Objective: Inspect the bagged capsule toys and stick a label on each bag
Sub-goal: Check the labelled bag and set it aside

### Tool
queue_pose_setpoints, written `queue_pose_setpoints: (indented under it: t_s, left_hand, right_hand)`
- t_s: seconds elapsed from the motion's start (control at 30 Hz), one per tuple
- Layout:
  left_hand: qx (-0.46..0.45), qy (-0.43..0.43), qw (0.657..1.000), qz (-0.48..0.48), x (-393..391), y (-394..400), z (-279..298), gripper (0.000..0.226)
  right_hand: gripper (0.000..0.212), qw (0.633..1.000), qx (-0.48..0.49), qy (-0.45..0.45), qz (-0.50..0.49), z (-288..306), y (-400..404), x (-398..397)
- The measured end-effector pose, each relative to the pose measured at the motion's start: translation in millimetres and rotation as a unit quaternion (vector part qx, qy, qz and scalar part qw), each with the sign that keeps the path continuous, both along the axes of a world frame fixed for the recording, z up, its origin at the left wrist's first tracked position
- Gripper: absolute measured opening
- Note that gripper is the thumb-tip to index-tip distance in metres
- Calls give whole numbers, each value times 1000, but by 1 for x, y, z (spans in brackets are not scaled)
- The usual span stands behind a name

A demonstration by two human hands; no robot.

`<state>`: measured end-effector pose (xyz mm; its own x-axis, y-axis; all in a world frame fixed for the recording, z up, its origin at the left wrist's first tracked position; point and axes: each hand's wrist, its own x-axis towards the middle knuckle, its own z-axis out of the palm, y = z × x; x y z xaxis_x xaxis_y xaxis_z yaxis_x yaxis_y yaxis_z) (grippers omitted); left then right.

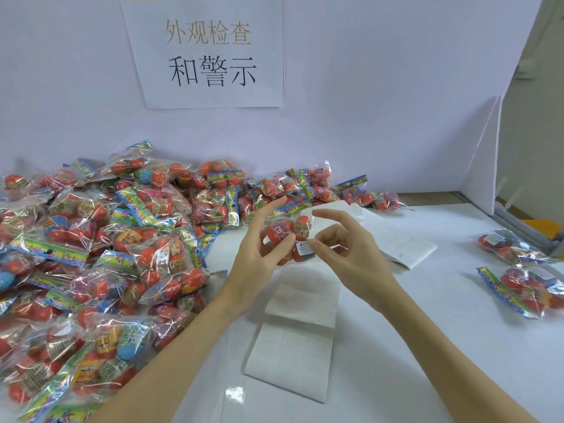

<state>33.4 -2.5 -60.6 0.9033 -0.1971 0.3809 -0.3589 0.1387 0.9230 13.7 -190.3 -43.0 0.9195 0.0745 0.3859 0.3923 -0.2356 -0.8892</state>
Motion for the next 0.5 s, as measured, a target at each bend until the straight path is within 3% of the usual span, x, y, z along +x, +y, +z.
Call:
queue_pose_setpoints:
  t_s: [0.5]
  left_hand:
    - [8,-2,1000,30,-1,-1,3,62]
  right_hand:
    - [42,1000,-9,-11,-1,-1,2,0]
